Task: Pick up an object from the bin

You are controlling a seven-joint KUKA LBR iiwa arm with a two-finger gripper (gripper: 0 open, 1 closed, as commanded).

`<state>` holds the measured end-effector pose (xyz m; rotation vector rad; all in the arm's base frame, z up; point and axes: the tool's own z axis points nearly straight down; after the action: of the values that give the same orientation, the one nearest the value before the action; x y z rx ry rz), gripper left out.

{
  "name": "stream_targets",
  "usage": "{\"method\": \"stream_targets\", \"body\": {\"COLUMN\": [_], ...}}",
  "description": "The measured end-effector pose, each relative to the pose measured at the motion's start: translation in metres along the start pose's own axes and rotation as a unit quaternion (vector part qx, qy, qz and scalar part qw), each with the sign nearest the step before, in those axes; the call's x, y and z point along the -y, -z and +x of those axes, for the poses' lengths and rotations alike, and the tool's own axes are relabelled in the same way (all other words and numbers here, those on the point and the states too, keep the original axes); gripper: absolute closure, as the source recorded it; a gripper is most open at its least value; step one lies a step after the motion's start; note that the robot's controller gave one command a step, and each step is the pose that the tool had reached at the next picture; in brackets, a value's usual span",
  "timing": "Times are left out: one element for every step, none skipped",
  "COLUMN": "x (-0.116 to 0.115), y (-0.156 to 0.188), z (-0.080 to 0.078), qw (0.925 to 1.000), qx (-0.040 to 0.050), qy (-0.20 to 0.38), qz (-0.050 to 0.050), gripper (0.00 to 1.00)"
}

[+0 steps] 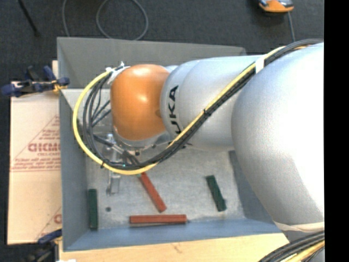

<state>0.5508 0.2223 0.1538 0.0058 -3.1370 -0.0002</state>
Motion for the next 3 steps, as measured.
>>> {"method": "stream_targets", "body": {"x": [0.089, 0.109, 0.16], "y": [-0.05, -0.052, -0.085], "z": [-0.078, 0.02, 0.002], "qw": [0.9976, 0.9991, 0.9984], "qx": [0.0047, 0.0011, 0.0029], "qy": [-0.069, 0.043, 0.057], "qz": [0.001, 0.001, 0.002], "gripper": [0.0, 0.0, 0.0]}}
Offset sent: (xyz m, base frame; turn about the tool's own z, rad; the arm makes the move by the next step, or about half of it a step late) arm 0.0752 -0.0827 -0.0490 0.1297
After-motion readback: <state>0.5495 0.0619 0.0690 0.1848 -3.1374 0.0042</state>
